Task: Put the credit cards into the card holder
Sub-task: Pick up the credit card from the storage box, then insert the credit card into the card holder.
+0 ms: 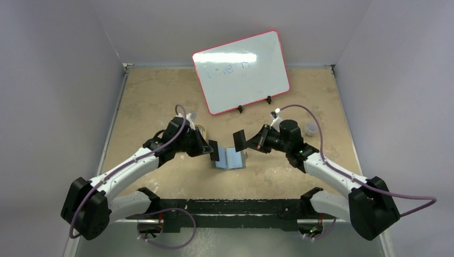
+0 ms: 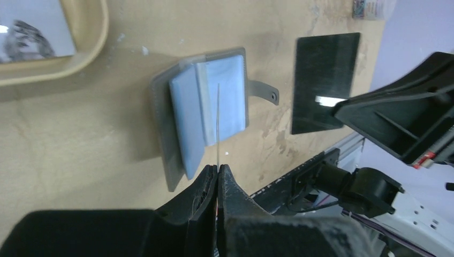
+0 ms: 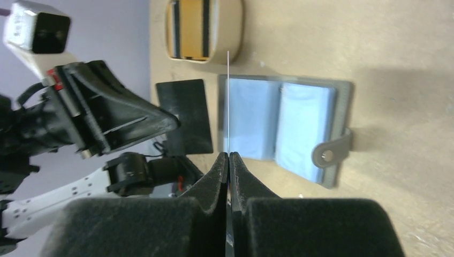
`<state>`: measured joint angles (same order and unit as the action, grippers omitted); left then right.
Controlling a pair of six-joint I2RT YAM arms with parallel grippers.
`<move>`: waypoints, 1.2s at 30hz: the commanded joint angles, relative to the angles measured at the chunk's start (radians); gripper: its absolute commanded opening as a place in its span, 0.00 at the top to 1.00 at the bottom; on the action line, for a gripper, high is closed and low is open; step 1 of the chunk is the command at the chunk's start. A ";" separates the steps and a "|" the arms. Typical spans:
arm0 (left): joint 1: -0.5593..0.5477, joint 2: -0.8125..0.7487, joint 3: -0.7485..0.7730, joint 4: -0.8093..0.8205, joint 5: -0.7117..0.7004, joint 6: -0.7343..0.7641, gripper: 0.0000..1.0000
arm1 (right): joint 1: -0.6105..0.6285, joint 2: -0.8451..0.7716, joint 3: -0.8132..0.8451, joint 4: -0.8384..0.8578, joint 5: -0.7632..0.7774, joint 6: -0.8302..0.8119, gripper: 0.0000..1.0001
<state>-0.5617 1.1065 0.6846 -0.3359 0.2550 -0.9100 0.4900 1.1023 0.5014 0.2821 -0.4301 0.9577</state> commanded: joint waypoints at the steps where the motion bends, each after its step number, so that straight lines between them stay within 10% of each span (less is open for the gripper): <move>1: -0.053 0.014 -0.047 0.258 0.043 -0.136 1.00 | 0.023 0.015 -0.011 -0.064 0.106 -0.062 1.00; 36: -0.151 0.310 -0.112 0.399 -0.059 -0.127 1.00 | 0.025 0.162 -0.092 -0.029 0.139 -0.166 1.00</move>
<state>-0.7082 1.4071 0.5793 -0.0036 0.1970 -1.0523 0.5106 1.2705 0.4168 0.2527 -0.3260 0.8169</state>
